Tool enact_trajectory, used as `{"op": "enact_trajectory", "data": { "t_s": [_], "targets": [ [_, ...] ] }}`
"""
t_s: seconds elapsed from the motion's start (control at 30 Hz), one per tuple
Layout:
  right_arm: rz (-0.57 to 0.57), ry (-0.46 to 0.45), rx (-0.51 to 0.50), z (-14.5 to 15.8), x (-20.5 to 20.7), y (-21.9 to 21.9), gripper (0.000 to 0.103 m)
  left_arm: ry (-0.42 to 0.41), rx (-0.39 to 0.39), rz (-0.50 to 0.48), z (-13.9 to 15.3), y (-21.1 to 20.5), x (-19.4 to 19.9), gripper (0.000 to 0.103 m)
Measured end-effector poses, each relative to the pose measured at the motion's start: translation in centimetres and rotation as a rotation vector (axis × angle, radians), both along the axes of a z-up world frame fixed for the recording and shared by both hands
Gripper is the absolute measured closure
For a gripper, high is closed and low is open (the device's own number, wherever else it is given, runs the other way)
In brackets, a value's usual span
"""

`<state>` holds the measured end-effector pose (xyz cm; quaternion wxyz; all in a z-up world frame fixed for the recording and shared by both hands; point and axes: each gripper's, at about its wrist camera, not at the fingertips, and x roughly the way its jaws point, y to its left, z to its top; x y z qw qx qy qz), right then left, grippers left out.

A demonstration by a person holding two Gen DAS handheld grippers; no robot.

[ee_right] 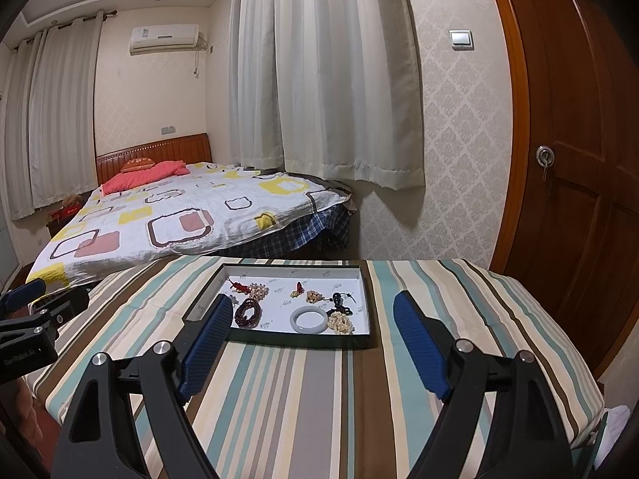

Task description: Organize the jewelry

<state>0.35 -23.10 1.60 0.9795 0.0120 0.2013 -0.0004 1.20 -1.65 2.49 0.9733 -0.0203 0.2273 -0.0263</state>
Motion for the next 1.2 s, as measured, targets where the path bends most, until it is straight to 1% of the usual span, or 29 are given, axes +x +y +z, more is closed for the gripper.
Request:
{"op": "enact_trajectory", "data": {
  "t_s": [0.17,0.43,0.7,0.9,1.0,1.2],
  "targets": [
    [0.000,0.001,0.000,0.00,-0.02,0.03,0.023,0.000,-0.016,-0.012,-0.13,0.12,-0.02,0.004],
    [0.001,0.004,0.001,-0.27,0.01,0.17,0.023,0.000,-0.005,-0.019,-0.22,-0.15,0.01,0.004],
    [-0.001,0.004,0.002,-0.48,-0.09,0.32,0.023,-0.002,-0.021,-0.018,-0.31,-0.22,-0.06,0.004],
    [0.001,0.005,0.000,-0.62,-0.09,0.45,0.023,-0.008,-0.012,-0.016,-0.31,-0.33,-0.17,0.004],
    [0.000,0.005,0.001,-0.61,-0.07,0.43,0.023,-0.012,-0.019,-0.022,-0.30,-0.17,-0.24,0.004],
    [-0.001,0.008,0.000,-0.65,0.15,0.33,0.023,0.019,-0.035,-0.030,-0.87,0.34,0.48,0.004]
  ]
}}
